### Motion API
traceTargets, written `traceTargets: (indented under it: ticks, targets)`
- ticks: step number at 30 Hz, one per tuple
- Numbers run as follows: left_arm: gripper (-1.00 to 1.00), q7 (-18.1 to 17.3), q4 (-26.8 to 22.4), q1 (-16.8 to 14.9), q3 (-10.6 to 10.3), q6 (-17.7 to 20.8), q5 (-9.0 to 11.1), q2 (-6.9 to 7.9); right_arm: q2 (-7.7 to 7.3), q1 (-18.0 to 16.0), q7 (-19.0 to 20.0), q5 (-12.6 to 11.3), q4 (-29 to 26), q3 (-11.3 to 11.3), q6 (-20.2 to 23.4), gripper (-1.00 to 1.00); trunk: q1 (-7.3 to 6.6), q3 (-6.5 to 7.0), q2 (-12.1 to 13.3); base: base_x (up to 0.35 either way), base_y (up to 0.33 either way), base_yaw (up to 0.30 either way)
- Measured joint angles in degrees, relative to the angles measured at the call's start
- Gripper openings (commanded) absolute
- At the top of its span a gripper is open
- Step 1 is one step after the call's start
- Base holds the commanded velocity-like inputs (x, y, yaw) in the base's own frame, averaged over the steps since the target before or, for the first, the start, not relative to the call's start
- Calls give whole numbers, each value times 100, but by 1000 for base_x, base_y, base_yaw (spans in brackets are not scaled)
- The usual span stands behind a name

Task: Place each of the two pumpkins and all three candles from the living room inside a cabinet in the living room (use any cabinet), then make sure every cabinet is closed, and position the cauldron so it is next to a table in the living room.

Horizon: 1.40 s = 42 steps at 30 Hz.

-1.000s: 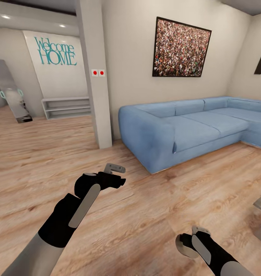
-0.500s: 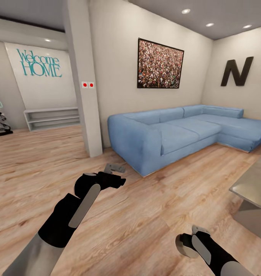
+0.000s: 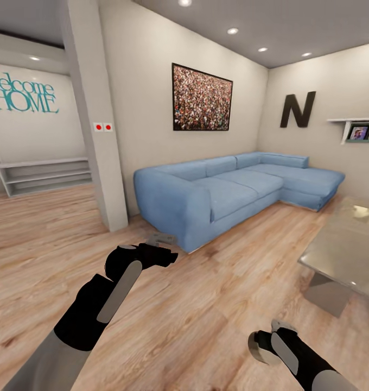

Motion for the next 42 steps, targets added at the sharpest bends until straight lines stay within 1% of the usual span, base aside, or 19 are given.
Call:
traceTargets:
  ticks: [22,31,36,40,42]
  targets:
    - [100,0,-4,0,-5,0,-1,0,0,1,1,-5,8,0,0,-100,-483,511,883,-239,183,-260]
    - [100,0,12,0,-13,-1,-30,0,-17,0,-2,-4,9,-7,2,-100,-683,720,1244,-43,30,-260]
    - [100,-2,115,-8,-22,-1,-35,-4,-53,1,-2,-11,9,-8,5,-100,-793,836,1444,-3,2,-260]
    - [100,-7,350,-14,-37,-1,-37,-7,-69,0,-6,-9,15,-18,3,-100,-881,929,1605,-1,0,-258]
    - [100,-22,497,-16,-43,-1,-27,-8,-90,5,-7,-5,16,-113,5,-100,-925,976,1685,0,0,-252]
